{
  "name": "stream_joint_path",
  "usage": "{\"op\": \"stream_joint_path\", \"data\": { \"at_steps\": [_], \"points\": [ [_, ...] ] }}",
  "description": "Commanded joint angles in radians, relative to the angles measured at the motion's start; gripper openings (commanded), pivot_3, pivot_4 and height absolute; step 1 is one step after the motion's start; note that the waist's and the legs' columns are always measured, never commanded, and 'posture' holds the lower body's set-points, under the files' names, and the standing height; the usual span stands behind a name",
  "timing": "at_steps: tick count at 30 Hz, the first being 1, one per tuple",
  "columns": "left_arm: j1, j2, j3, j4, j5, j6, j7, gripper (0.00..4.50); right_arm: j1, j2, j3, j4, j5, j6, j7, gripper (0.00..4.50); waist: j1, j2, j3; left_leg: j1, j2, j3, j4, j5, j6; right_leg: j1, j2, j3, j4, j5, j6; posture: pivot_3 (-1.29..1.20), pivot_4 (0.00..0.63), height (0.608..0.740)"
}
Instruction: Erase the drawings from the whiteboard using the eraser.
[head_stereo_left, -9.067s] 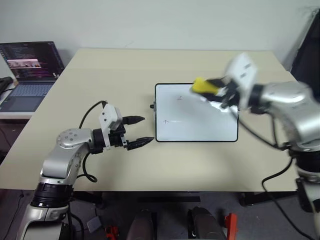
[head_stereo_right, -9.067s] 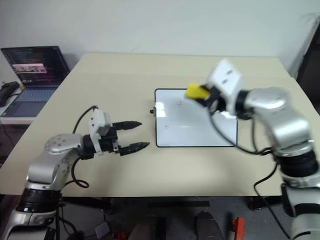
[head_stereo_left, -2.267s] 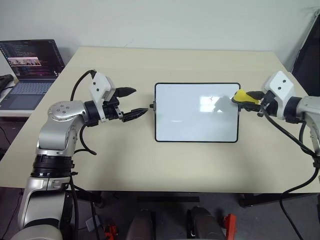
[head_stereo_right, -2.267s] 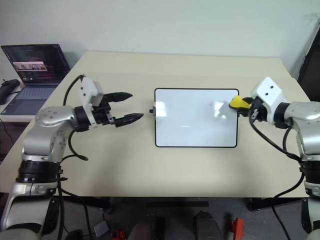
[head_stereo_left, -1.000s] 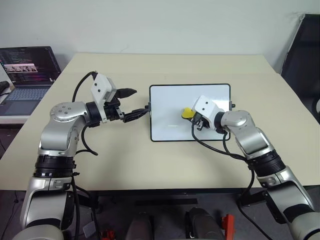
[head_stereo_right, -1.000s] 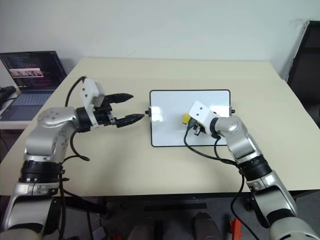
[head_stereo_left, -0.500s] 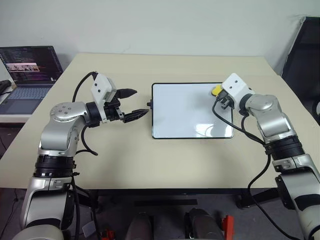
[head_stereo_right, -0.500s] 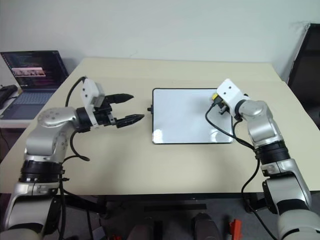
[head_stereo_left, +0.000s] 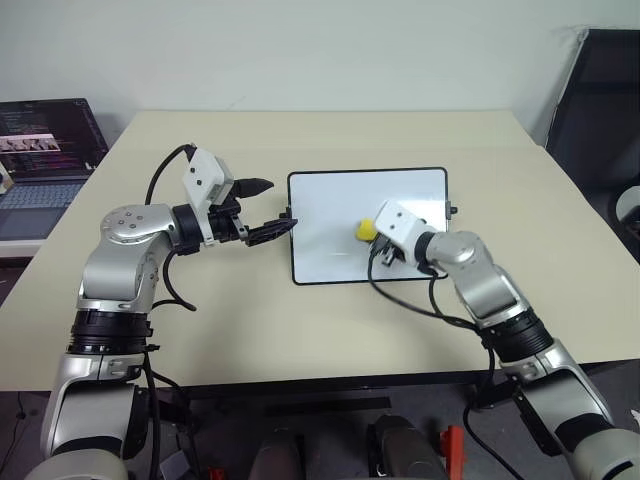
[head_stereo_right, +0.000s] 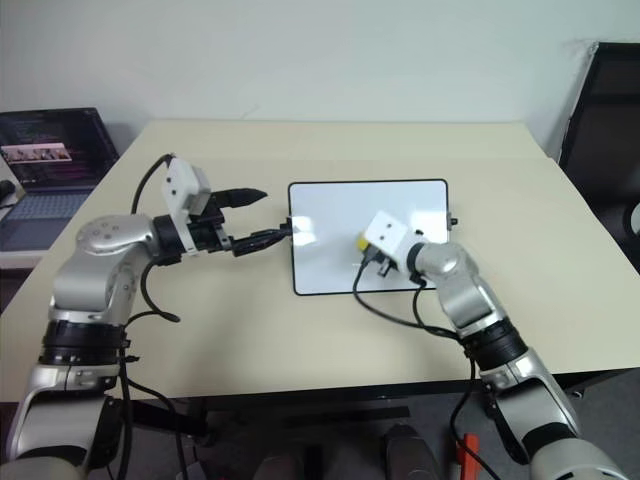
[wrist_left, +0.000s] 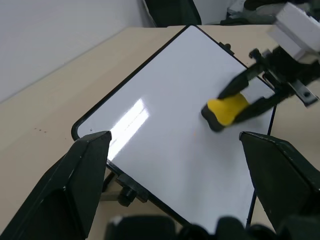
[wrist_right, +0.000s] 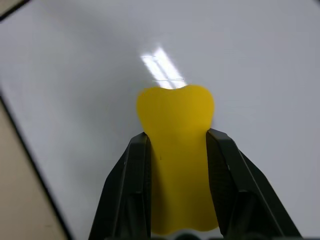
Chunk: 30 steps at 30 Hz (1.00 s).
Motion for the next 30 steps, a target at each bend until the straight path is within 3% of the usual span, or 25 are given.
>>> {"op": "stream_joint_path", "data": {
  "at_steps": [1,5,7,9,13,17,19,26,30],
  "points": [
    [-0.018,0.008,0.014,-0.033,-0.005,-0.006,-0.001,4.50,0.041,-0.065,-0.043,0.022,-0.001,0.098,0.027,1.16,0.003,0.000,0.000,0.000,0.000,0.000,0.000,0.000,0.000,0.000,0.000,0.000,0.000,0.000,0.000,0.00,0.150,0.740],
    [-0.022,0.001,0.002,-0.061,-0.022,0.012,-0.019,4.50,0.039,-0.152,-0.297,-0.216,0.226,0.193,0.146,1.16,0.034,0.003,0.003,-0.004,-0.001,-0.001,0.000,0.000,0.000,-0.003,-0.001,-0.001,-0.001,0.000,-0.001,0.00,0.150,0.740],
    [-0.021,-0.017,-0.014,-0.090,-0.034,0.029,-0.026,4.50,0.035,-0.178,-0.449,-0.301,0.366,0.271,0.182,1.16,0.047,0.006,0.006,-0.013,-0.001,-0.002,0.000,0.000,0.000,-0.008,-0.001,-0.003,-0.003,0.003,0.006,0.00,0.150,0.740],
    [-0.017,-0.056,-0.034,-0.139,-0.058,0.054,-0.030,4.50,0.046,-0.236,-0.640,-0.327,0.476,0.355,0.191,1.15,0.056,0.007,0.006,-0.026,-0.001,-0.002,-0.001,0.000,0.000,-0.022,-0.001,-0.003,-0.002,0.006,0.002,0.00,0.150,0.740],
    [-0.060,-0.123,-0.052,-0.127,-0.046,0.056,0.011,4.50,0.158,-0.395,-0.802,-0.231,0.460,0.390,0.143,1.15,0.076,0.007,0.006,-0.031,-0.001,-0.004,-0.003,-0.002,-0.002,-0.022,-0.001,-0.007,-0.009,0.004,0.002,0.00,0.150,0.740],
    [-0.078,-0.174,-0.125,-0.136,-0.051,0.049,-0.045,4.50,0.360,-0.537,-0.794,-0.119,0.415,0.313,0.185,1.15,0.079,0.007,0.006,-0.034,-0.001,-0.001,-0.005,-0.006,0.004,-0.023,-0.001,-0.005,-0.018,0.004,0.003,0.00,0.150,0.740],
    [-0.082,-0.189,-0.145,-0.129,-0.043,0.042,-0.056,4.50,0.389,-0.565,-0.760,-0.051,0.394,0.270,0.180,1.15,0.069,0.010,0.008,-0.034,-0.002,0.001,-0.005,-0.006,0.005,-0.023,-0.002,-0.004,-0.018,0.004,0.003,0.00,0.150,0.740],
    [-0.086,-0.206,-0.148,-0.123,-0.043,0.042,-0.052,4.50,0.237,-0.586,-0.647,0.311,0.313,0.212,0.086,1.15,0.031,0.014,0.010,-0.027,-0.001,0.003,-0.003,-0.005,0.005,-0.020,0.000,0.000,-0.014,0.002,0.008,0.00,0.150,0.740],
    [-0.071,-0.190,-0.144,-0.130,-0.041,0.045,-0.054,4.50,0.167,-0.585,-0.592,0.427,0.293,0.182,0.105,1.15,0.027,0.014,0.010,-0.027,-0.002,0.004,-0.003,-0.005,0.005,-0.019,0.000,0.001,-0.014,0.003,0.008,0.00,0.150,0.740]
  ]
}}
